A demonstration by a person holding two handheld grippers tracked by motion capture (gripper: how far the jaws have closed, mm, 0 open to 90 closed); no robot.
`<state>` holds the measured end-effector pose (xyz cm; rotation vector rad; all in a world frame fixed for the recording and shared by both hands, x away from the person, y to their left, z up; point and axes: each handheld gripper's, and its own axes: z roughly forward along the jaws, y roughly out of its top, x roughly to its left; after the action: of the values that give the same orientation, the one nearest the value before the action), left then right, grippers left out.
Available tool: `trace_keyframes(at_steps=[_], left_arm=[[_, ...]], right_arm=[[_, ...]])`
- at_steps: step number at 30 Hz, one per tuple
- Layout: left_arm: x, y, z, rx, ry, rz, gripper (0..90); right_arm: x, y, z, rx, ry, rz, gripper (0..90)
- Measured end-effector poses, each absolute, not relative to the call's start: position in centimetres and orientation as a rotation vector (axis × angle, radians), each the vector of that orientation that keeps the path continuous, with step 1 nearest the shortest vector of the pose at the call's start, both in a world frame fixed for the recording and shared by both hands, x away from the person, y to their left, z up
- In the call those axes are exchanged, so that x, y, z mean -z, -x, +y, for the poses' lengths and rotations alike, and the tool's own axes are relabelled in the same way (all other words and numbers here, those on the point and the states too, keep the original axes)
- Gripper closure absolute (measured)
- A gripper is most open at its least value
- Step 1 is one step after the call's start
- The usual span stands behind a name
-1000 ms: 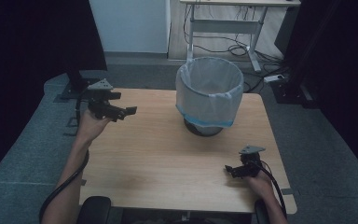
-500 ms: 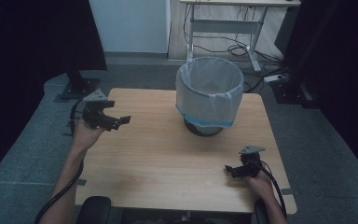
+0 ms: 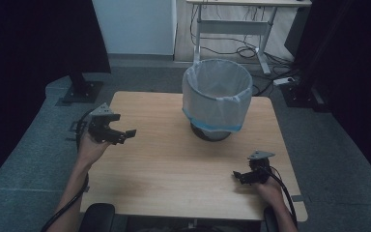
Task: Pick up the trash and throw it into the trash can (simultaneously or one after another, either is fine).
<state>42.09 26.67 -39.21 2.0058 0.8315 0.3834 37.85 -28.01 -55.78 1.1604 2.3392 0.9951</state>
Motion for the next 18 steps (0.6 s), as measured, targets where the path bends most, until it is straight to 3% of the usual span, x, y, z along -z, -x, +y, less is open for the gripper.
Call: trace_keyframes(at_steps=[18], left_arm=[[44.5, -42.1, 26.2, -0.343, -2.004, 0.853, 0.0]], right_arm=[[55.8, -37.8, -28.0, -0.995, -1.161, 2.339, 0.0]])
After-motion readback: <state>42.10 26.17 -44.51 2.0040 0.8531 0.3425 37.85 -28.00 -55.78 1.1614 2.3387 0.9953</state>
